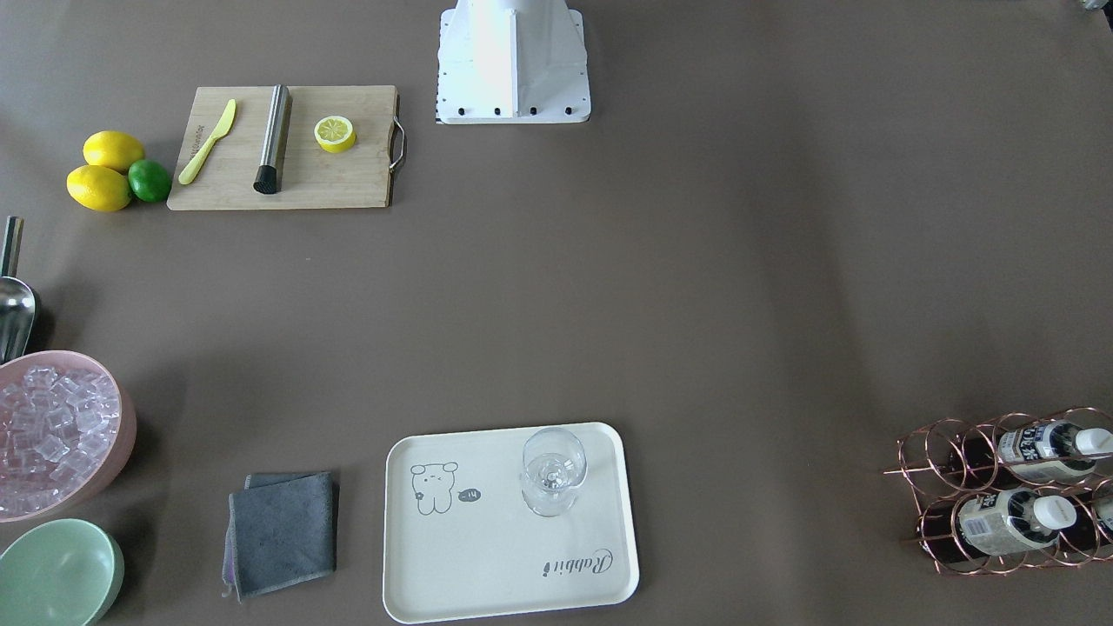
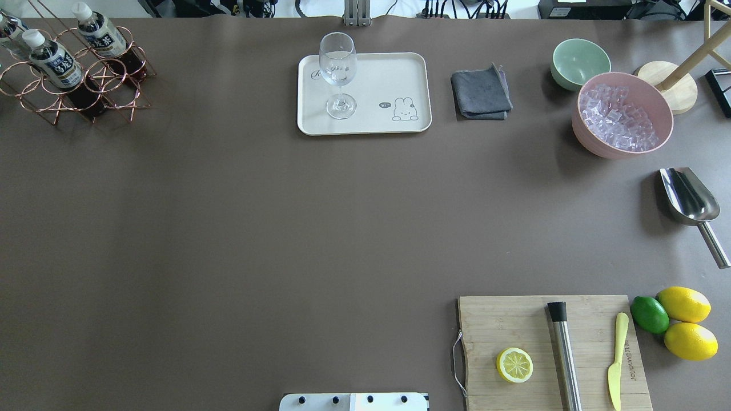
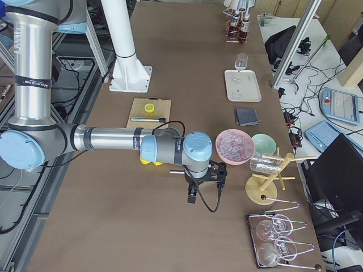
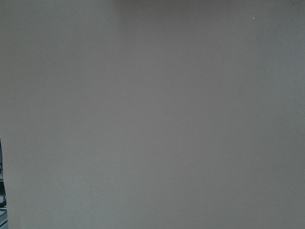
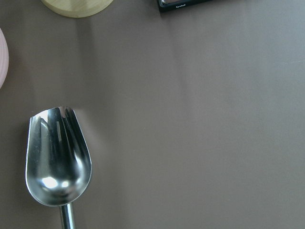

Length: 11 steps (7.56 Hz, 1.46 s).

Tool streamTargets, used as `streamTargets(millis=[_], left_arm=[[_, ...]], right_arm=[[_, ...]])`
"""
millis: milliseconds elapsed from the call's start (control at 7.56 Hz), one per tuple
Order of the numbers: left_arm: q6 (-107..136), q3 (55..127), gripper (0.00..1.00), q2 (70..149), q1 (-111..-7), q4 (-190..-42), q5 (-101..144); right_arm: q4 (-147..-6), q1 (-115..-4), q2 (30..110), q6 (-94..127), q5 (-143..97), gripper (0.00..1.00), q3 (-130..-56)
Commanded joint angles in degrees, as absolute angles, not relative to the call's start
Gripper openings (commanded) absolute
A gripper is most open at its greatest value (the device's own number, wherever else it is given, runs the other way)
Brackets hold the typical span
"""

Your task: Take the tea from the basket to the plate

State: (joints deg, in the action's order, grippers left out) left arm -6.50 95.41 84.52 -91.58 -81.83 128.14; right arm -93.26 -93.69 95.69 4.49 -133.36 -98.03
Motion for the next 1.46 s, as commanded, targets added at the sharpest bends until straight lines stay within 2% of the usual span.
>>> streamTargets(millis=[0, 794, 1324], left_arm=[[-6.59, 95.54, 0.98, 84.55, -91.58, -81.83, 128.14], [-6.07, 95.45, 0.98, 86.65, -91.41, -81.57, 128.14], [32.17, 96.24, 0.98, 94.72, -91.49, -80.95, 135.24]], right_arm=[[-93.34, -93.69, 95.80, 4.48, -133.33, 1.00, -98.09], [-93.34, -92.90, 95.28, 4.48, -133.16, 1.00, -98.26], [-93.34, -91.94, 94.04, 4.48, -132.81, 1.00, -99.14]])
